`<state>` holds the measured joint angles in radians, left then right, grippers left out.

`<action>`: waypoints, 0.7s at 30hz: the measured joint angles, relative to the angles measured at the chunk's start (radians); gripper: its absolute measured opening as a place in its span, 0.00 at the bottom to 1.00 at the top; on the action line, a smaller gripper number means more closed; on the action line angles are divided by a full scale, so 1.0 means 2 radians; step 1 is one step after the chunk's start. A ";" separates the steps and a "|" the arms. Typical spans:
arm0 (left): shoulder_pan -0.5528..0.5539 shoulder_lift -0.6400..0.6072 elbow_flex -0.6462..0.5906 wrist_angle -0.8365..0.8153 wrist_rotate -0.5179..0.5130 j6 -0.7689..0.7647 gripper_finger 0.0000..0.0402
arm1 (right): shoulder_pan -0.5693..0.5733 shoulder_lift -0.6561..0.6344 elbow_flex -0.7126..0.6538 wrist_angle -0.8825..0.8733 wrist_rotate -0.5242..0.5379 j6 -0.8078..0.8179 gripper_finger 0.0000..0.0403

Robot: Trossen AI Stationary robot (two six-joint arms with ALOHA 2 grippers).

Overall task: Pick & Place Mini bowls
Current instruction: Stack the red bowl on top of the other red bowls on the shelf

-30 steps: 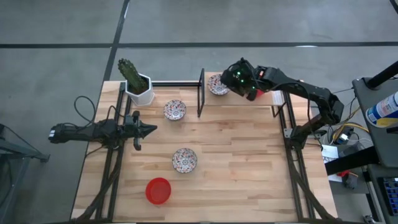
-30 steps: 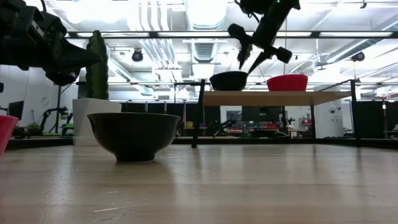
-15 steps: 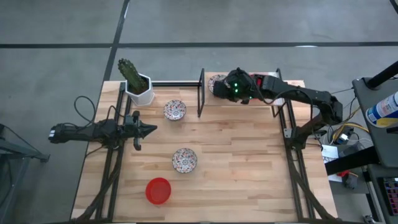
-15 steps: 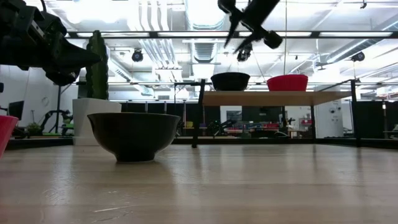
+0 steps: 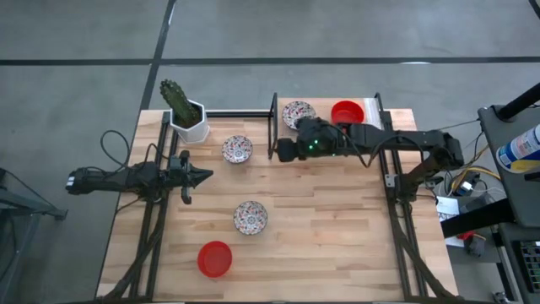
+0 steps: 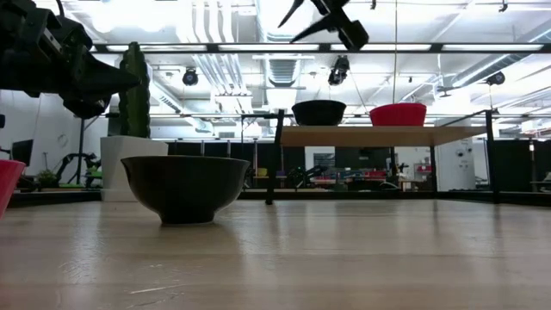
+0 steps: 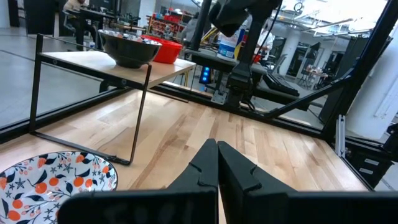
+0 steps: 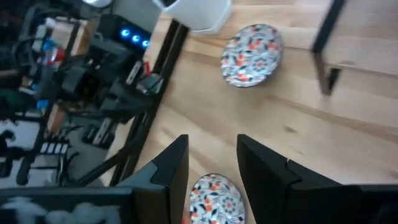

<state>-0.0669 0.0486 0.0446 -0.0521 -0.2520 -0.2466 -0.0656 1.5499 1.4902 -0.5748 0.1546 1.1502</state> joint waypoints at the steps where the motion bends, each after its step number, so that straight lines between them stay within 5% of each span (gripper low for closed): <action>1: 0.000 0.000 0.000 0.000 0.000 0.000 0.00 | 0.007 0.002 0.000 0.005 0.000 -0.006 0.33; 12: 0.000 0.000 0.000 0.000 0.000 0.000 0.00 | 0.075 0.042 -0.001 0.030 0.001 -0.011 0.33; 21: 0.000 0.000 -0.001 0.004 0.000 -0.016 0.00 | 0.119 0.103 -0.002 0.139 -0.001 0.031 0.33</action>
<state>-0.0668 0.0490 0.0435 -0.0442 -0.2520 -0.2795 0.1729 1.7566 1.4864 -0.2963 0.1532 1.2129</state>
